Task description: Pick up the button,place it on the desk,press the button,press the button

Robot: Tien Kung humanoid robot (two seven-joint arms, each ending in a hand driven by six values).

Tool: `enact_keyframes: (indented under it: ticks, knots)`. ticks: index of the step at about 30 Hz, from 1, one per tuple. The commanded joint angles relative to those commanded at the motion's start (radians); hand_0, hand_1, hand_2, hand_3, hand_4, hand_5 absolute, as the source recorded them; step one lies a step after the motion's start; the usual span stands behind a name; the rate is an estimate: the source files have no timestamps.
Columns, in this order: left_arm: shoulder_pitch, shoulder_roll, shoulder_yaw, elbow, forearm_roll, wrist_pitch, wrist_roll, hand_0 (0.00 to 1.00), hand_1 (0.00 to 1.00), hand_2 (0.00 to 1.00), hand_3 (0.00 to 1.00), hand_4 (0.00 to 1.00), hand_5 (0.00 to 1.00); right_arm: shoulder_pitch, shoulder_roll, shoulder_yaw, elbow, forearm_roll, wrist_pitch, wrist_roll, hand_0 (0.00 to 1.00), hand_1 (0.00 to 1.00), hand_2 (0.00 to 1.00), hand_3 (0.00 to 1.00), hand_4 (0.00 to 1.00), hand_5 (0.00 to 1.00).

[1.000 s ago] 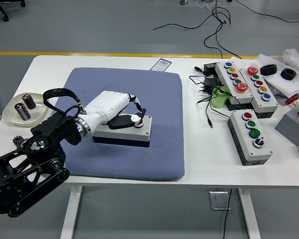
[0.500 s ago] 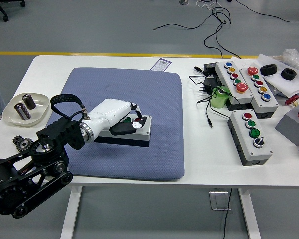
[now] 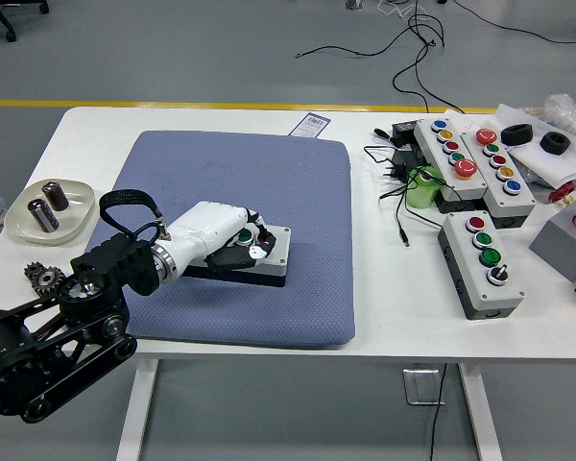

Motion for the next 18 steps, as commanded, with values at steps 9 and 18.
enact_keyframes:
  ticks: [9,18]
  knots:
    - [0.002,-0.001,-0.048,-0.054,-0.043,0.094,0.000,0.002,0.002,0.002,0.671,0.545,0.998,-0.001,0.000,0.003,0.000,-0.001,0.000,0.002,0.499,0.669,0.693,0.624,0.297,0.136]
    - [-0.014,-0.001,-0.190,-0.067,-0.357,0.398,-0.200,0.403,0.555,0.611,0.998,0.539,0.998,-0.001,-0.001,0.005,0.000,-0.003,0.000,0.000,0.495,0.669,0.692,0.624,0.297,0.136]
